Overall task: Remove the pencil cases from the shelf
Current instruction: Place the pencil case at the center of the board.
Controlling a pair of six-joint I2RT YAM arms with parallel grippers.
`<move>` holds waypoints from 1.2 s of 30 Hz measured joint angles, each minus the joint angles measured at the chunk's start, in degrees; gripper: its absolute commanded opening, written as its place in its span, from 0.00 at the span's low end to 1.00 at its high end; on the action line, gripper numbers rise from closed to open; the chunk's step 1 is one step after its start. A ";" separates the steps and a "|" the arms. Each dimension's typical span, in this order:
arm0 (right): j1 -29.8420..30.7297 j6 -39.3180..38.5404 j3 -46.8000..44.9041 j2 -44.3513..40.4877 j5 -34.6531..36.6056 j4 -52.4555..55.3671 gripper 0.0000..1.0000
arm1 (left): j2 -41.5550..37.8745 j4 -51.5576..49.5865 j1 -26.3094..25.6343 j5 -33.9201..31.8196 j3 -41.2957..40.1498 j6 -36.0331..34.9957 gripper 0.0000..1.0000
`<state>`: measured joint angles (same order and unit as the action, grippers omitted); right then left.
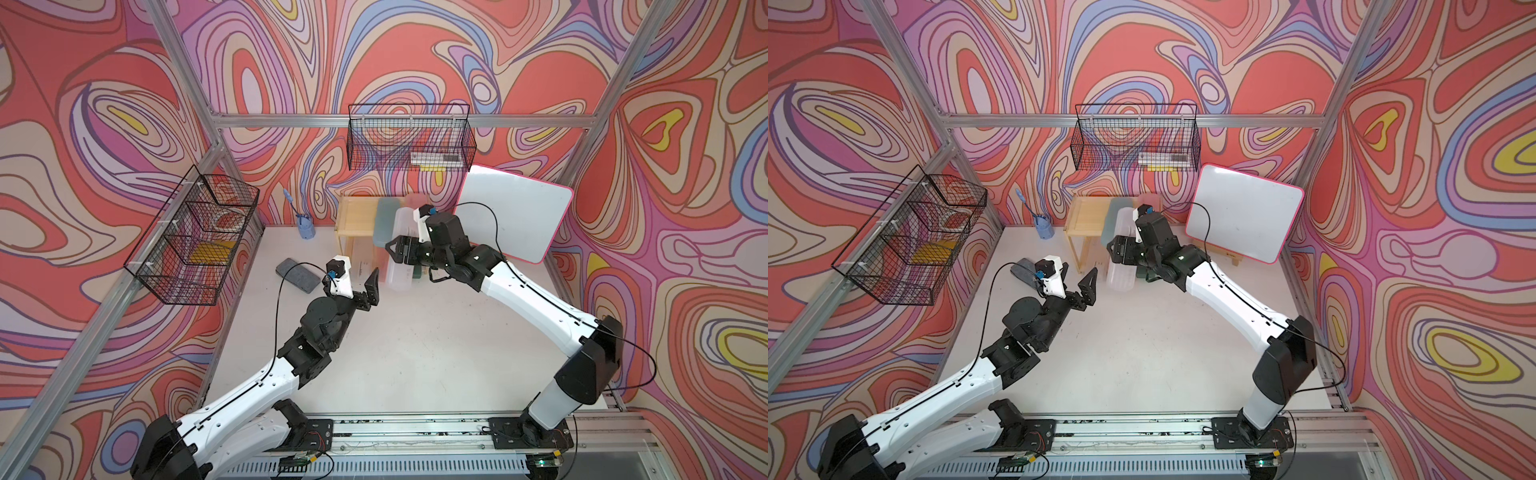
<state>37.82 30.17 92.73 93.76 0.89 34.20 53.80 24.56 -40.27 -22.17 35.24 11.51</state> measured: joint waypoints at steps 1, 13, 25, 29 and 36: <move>-0.74 -1.44 -0.83 -1.07 1.44 3.30 0.78 | 0.11 -1.22 0.00 -1.11 0.46 -0.24 0.88; -13.97 -7.76 -22.12 -4.37 2.23 24.41 0.75 | 3.32 -6.10 0.00 -6.21 1.66 -0.59 0.90; -19.43 -12.59 -26.43 6.36 -0.92 22.60 0.79 | 4.52 -10.16 2.54 -4.39 2.40 2.95 0.92; -20.15 -13.73 -26.53 7.67 -0.85 20.79 0.85 | 4.98 -11.74 3.63 -2.80 3.61 4.09 0.92; -20.26 -15.13 -26.32 11.15 -0.68 18.51 0.98 | 5.90 -13.35 6.19 1.68 4.28 7.67 0.94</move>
<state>17.56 15.05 66.41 104.90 0.21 52.71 59.70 11.20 -34.09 -20.49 39.53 19.18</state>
